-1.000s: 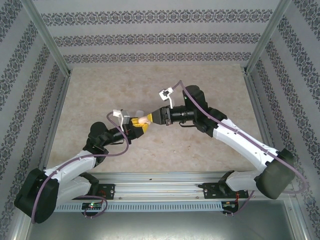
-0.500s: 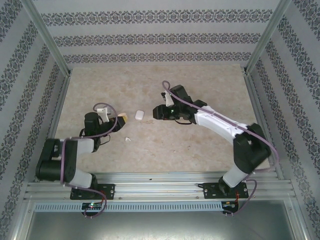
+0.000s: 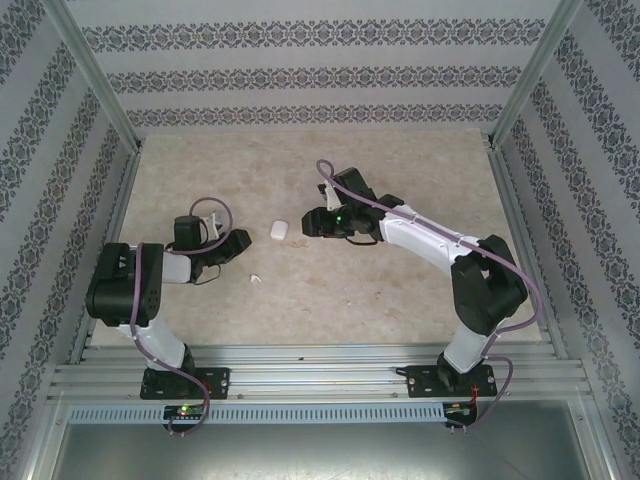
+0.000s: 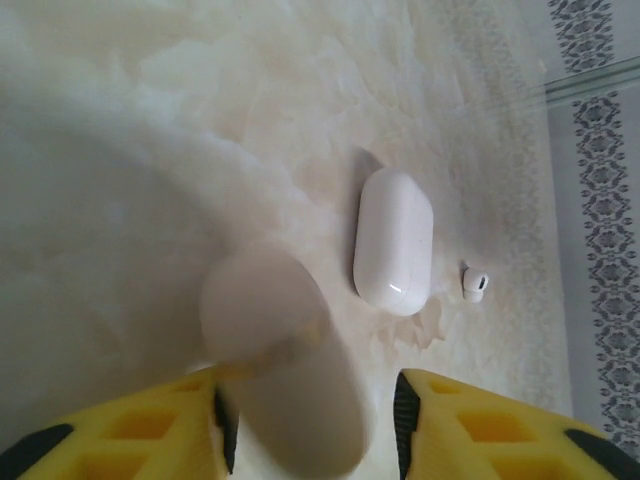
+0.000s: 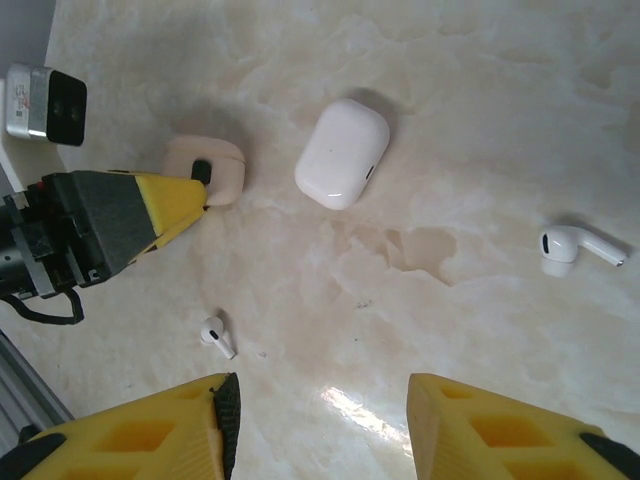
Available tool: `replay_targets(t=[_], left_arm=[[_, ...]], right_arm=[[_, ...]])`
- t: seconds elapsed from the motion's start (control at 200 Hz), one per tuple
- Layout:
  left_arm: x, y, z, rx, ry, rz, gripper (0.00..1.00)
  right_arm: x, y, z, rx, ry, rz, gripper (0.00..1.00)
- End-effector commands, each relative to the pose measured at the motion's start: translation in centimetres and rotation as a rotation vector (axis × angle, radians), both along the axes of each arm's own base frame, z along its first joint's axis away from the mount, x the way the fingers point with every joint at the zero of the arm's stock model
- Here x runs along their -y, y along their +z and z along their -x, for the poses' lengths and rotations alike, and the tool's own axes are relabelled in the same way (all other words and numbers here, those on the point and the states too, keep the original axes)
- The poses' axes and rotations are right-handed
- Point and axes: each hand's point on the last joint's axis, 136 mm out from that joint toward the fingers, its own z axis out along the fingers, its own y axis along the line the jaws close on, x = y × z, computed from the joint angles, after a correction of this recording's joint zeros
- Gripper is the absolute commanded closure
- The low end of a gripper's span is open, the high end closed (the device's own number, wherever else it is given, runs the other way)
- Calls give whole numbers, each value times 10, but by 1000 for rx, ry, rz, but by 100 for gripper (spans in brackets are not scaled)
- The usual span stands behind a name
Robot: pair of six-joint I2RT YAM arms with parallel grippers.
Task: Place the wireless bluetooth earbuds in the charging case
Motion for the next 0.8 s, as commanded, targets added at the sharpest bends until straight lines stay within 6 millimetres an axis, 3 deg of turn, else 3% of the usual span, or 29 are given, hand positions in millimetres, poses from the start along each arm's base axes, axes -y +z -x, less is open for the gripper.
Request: replay_targets(t=[0.0,0.185,0.27,0.375,0.6,0.794], left_arm=[[-28,-22,4,-105,86,-164,43],[-52,13,5,-75,108,-357,34],[-52,30,3,-58,70,-434,33],[-37,42,-3,-41,-18,-507,33],[28,18,-12,-95,-270,-653,30],[51,-4,-24,-142,-357,-712,30]], right_arm=[[5,8,-6,30,-7,-4,50],[19,16,-11,57,-35,-14,49],[27,16,-13,58,-51,-17,49],[37,13,-15,54,-75,-30,49],[51,6,-13,39,-99,-45,47],[65,1,-8,27,-120,-45,47]])
